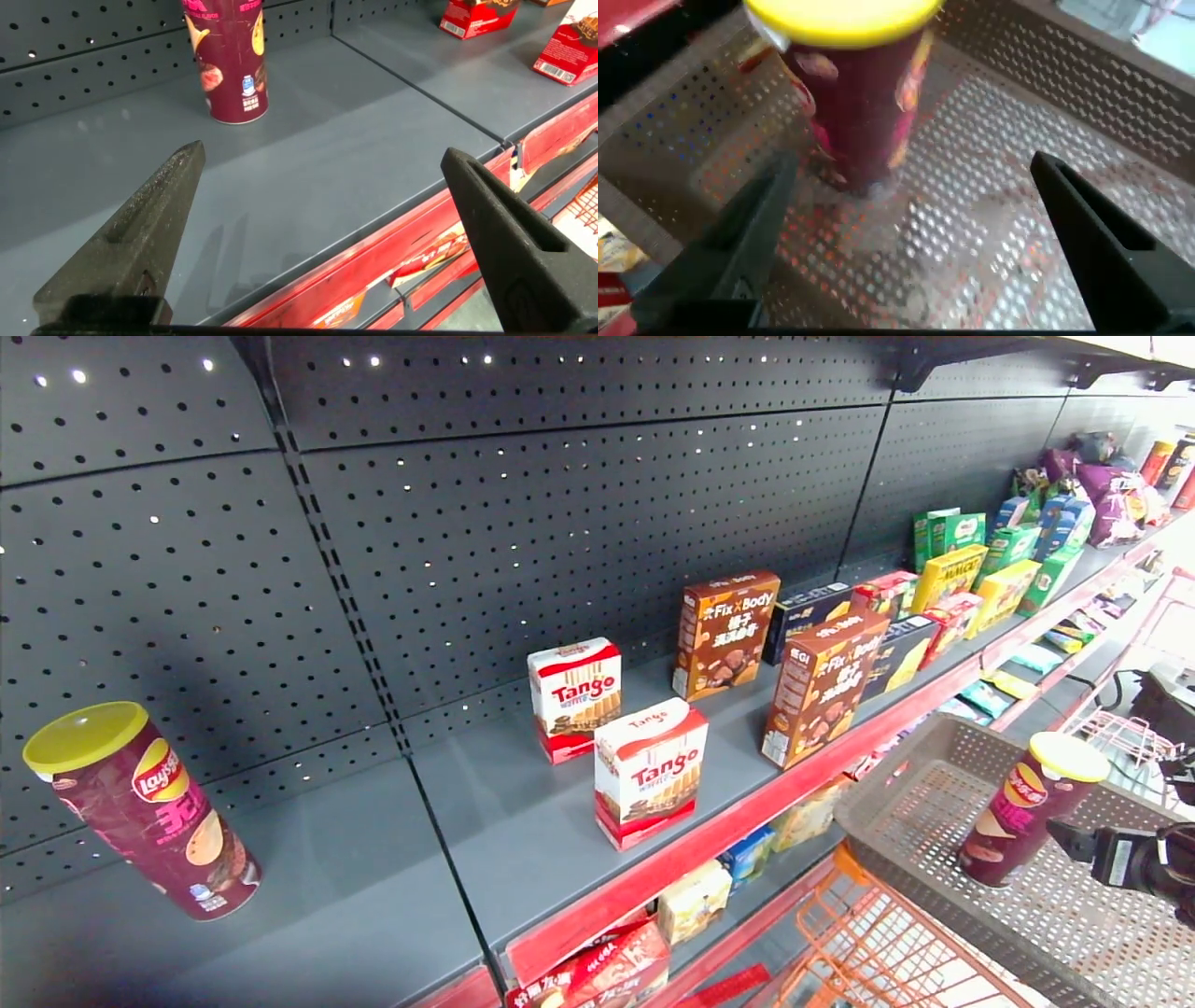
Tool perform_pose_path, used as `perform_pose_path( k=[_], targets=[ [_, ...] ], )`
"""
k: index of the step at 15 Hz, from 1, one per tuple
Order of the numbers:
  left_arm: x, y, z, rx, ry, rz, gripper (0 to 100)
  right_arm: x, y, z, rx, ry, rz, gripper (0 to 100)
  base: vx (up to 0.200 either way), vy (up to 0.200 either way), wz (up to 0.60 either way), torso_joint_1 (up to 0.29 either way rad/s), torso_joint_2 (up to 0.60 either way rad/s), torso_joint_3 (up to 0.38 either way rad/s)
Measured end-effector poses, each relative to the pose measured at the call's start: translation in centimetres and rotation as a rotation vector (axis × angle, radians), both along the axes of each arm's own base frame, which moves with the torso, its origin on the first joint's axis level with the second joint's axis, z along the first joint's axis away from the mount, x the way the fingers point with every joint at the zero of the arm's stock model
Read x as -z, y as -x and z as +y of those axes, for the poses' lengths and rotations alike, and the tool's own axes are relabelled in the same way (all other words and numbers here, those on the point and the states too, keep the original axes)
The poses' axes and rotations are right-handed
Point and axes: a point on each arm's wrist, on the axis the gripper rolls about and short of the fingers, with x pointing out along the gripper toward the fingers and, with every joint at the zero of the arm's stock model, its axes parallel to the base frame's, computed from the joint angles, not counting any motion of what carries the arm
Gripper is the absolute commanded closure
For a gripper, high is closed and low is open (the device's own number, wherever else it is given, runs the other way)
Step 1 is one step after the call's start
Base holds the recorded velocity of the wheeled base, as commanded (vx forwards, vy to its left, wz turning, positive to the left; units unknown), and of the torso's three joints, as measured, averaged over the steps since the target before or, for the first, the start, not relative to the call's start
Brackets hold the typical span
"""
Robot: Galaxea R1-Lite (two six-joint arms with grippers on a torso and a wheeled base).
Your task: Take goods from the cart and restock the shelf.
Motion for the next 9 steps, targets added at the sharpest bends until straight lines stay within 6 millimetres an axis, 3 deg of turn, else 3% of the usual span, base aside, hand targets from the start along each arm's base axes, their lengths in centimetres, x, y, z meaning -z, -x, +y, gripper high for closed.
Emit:
perform_pose_path(
  k=[9],
  targets=[
    [0.0, 0.0, 0.0, 0.0, 0.0, 0.0, 0, 2.1, -2.6, 0.7, -0.109, -0.032, 0.032, 0, 0.0, 0.0, 0.0, 0.0, 0.0, 0.0]
  ],
)
